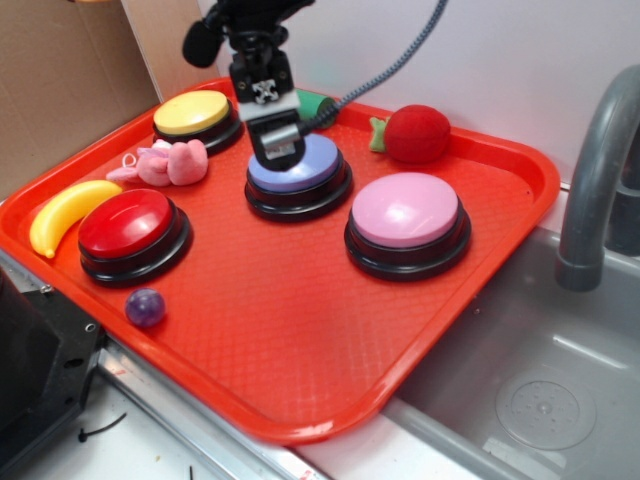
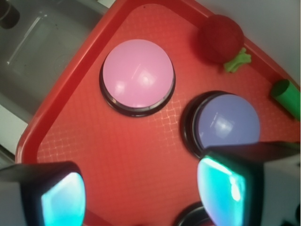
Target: Push the pink button.
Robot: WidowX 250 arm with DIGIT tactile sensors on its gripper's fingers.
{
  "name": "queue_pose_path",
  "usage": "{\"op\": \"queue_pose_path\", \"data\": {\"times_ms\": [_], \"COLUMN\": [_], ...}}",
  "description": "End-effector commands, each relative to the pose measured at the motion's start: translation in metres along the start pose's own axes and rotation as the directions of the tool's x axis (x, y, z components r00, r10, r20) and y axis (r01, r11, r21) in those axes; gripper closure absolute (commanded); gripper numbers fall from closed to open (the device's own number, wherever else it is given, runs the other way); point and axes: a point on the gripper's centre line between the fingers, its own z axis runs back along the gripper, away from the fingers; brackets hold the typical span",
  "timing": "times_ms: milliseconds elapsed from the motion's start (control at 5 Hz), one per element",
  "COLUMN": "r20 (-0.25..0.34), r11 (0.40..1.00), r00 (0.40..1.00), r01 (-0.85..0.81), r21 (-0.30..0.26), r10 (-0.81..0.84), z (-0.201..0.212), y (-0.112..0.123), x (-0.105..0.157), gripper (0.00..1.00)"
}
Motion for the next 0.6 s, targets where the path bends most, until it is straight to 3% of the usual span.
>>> {"op": "queue_pose_path", "data": {"times_ms": [0, 400], "r20": [0.095, 0.109], "r11": [1.0, 0.999], "r00": [0.995, 0.994], "r01": [-0.026, -0.033], "r21": [0.011, 0.009], "r10": [0.025, 0.032], "z": [0.0345, 0.0445], "y": [-0.0062, -0.0096], "x": [0.0091, 0.018], "gripper": [0.0, 0.0]}}
